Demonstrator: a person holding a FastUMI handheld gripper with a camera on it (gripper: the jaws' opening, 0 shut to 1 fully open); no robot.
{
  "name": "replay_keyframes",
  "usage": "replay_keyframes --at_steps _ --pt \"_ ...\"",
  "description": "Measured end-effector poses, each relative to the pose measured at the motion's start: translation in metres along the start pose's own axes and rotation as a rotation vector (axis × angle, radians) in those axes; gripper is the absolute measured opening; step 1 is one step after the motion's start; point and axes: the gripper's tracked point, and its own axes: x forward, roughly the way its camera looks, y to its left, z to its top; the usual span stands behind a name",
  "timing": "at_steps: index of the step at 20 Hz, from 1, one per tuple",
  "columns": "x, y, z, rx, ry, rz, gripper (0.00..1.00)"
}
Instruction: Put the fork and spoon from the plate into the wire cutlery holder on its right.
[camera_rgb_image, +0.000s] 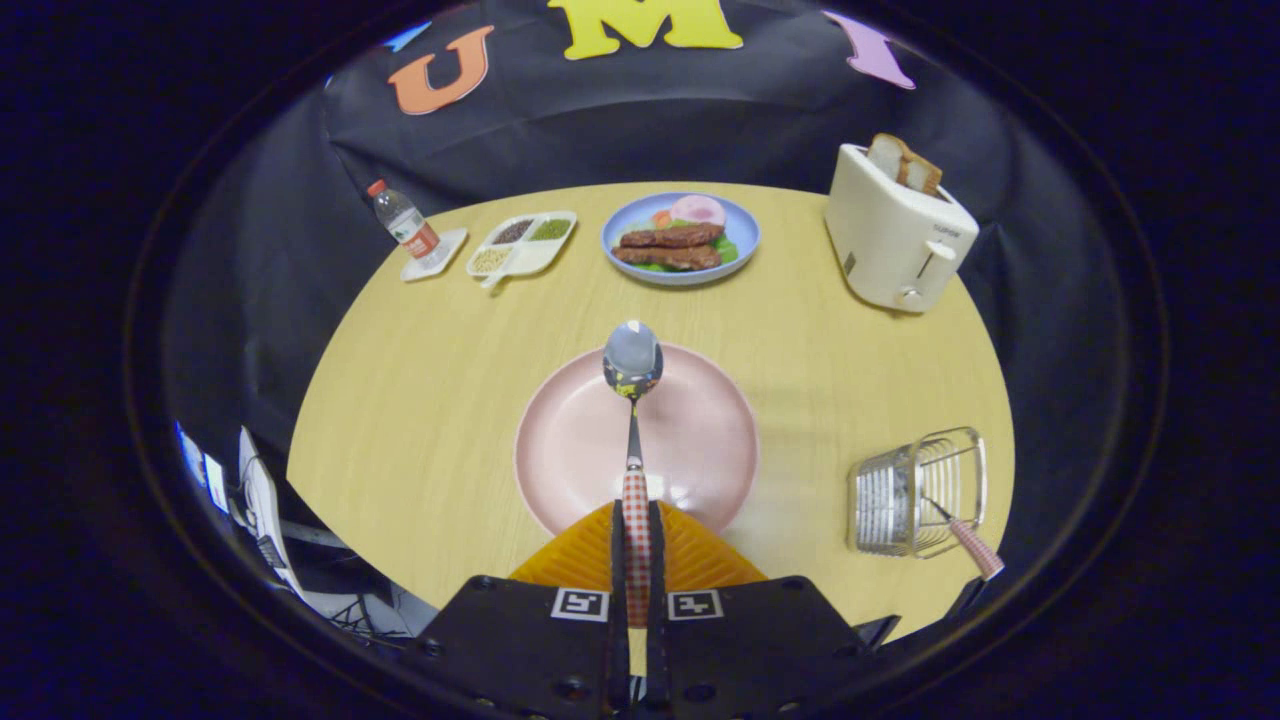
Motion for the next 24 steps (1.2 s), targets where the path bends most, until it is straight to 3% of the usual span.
replay_keyframes --at_steps 5,10,19,24 --pt "-0.065 -0.067 0.023 0.019 -0.03 -0.042 0.07" --pt "-0.1 -0.121 0.005 -0.019 0.068 -0.062 0.07" --pt "-0.104 -0.175 -0.044 0.023 0.354 -0.096 0.07" --pt "-0.093 -0.181 -0.047 0.054 0.473 -0.107 0.07"
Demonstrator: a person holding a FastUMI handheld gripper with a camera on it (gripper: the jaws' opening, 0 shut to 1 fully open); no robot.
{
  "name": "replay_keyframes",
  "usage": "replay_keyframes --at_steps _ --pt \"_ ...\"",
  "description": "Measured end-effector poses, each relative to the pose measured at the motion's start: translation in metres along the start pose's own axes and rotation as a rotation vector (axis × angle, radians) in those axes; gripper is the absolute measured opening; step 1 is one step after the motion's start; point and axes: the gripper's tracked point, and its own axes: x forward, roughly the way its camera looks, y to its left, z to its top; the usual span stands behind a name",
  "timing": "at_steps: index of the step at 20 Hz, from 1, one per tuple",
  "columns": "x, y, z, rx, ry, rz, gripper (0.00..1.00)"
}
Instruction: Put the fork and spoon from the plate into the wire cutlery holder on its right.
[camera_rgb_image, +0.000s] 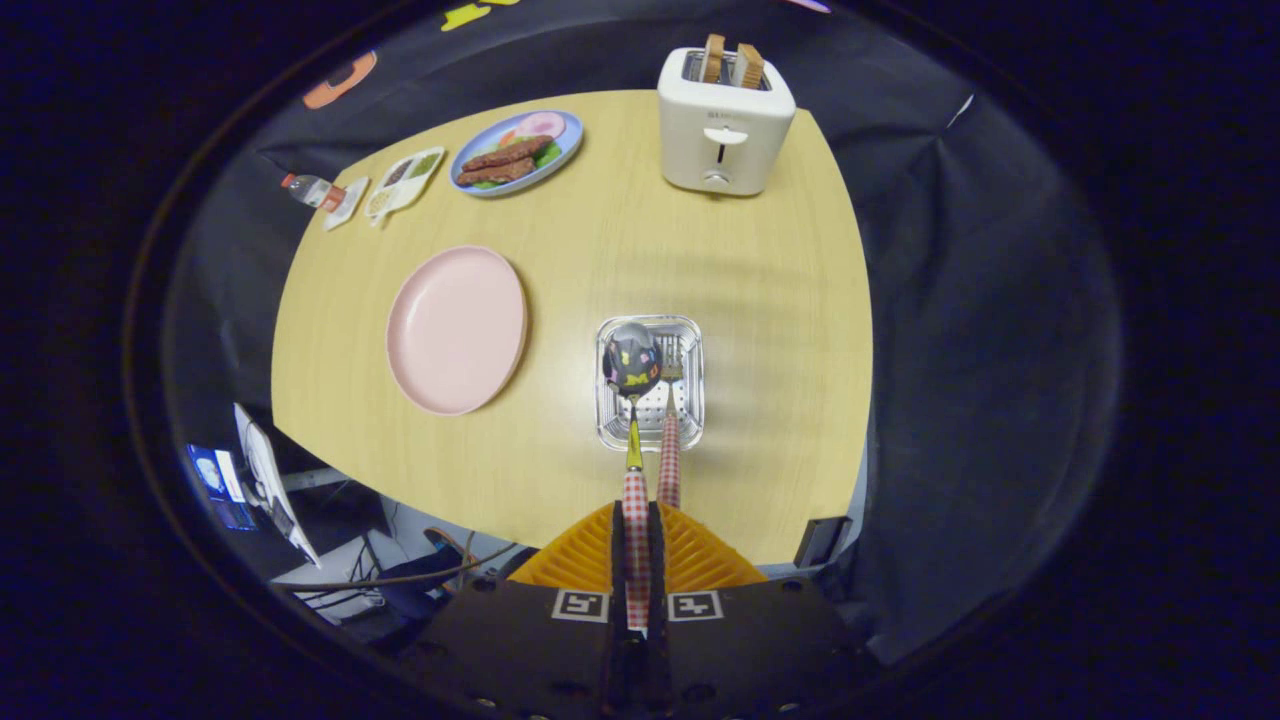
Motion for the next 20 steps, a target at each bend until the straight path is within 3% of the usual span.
replay_keyframes --at_steps 9,20 --pt "0.014 -0.006 0.007 0.06 0.176 -0.03 0.07" --pt "0.021 -0.005 0.032 0.041 0.215 -0.066 0.11"
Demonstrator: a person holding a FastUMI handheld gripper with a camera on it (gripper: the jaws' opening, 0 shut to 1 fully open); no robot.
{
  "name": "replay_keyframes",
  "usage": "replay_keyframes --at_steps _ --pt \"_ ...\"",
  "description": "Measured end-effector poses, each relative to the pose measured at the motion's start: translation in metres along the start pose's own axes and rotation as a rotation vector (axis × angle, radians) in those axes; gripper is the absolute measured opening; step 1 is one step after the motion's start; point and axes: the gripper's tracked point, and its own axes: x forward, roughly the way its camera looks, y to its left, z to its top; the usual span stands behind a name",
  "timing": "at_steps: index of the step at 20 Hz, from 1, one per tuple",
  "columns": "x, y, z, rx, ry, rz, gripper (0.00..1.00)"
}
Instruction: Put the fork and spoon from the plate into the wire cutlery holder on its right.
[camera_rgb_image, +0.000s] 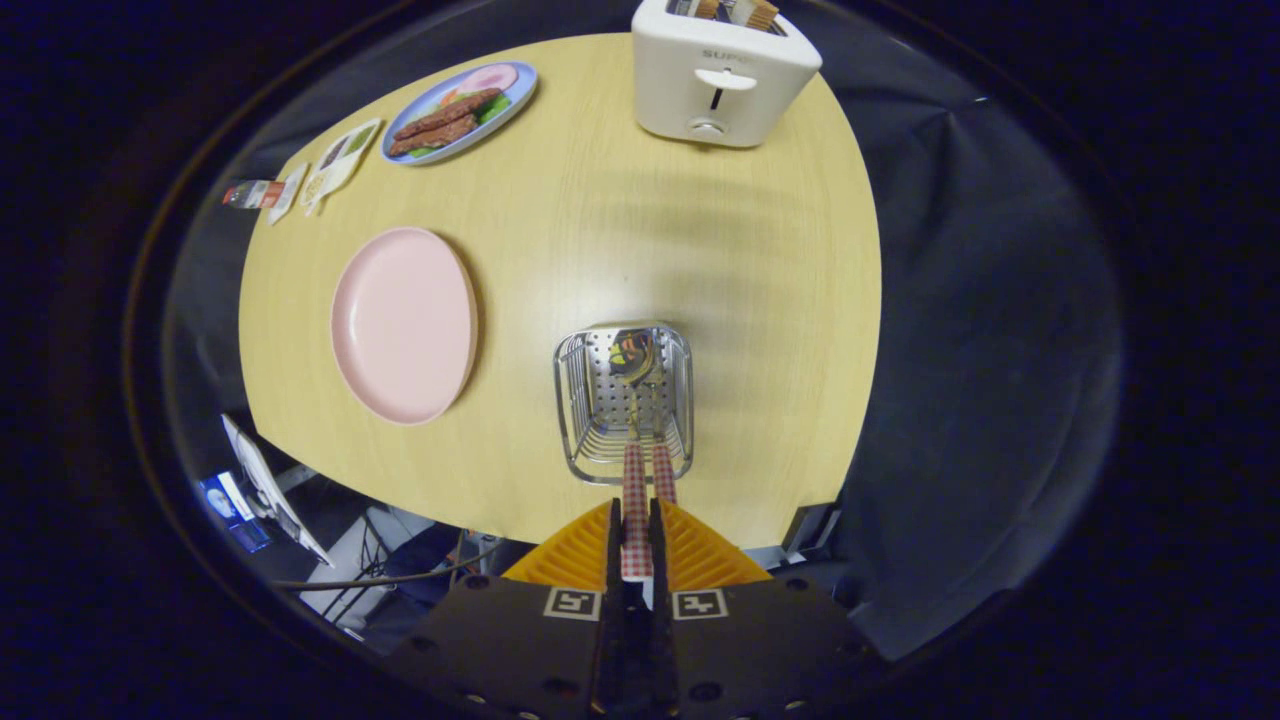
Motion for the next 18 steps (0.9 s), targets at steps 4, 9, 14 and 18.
replay_keyframes --at_steps 4,9,14,18 --pt "-0.004 0.002 0.01 -0.015 -0.042 -0.009 0.17" --pt "-0.03 0.023 0.046 -0.047 -0.293 0.032 0.48" --pt "-0.07 0.061 0.082 0.001 -0.615 0.152 0.8" --pt "-0.122 0.086 0.094 -0.012 -0.939 0.227 0.89"
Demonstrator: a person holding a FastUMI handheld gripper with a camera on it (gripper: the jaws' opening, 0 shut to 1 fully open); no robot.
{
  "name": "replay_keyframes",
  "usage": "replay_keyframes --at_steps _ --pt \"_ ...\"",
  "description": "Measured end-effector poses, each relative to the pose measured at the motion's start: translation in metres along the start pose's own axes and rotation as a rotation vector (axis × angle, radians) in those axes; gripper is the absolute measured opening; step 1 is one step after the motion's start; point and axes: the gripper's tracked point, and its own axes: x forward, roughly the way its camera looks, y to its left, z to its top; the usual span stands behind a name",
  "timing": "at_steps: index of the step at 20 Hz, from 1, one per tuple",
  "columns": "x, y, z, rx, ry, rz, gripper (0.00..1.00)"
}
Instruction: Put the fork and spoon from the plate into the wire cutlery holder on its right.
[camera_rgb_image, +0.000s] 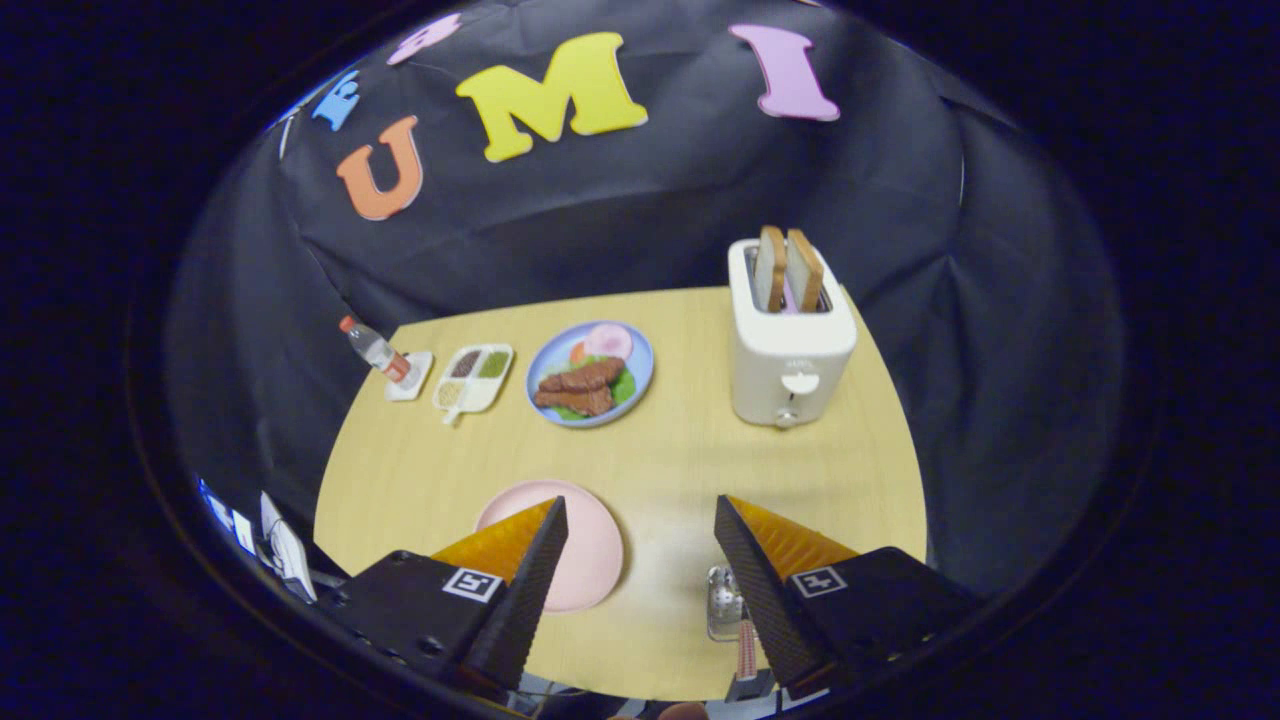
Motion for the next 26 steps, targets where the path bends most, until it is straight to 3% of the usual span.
replay_keyframes --at_steps 6,10,13,26 --pt "-0.069 0.041 0.057 -0.05 -0.431 -0.001 0.94" --pt "-0.13 0.057 0.079 -0.044 -0.693 -0.087 0.96" --pt "-0.164 0.062 0.07 -0.023 -0.841 -0.117 0.96" --pt "-0.237 0.099 0.056 -0.045 -0.967 -0.127 0.96"
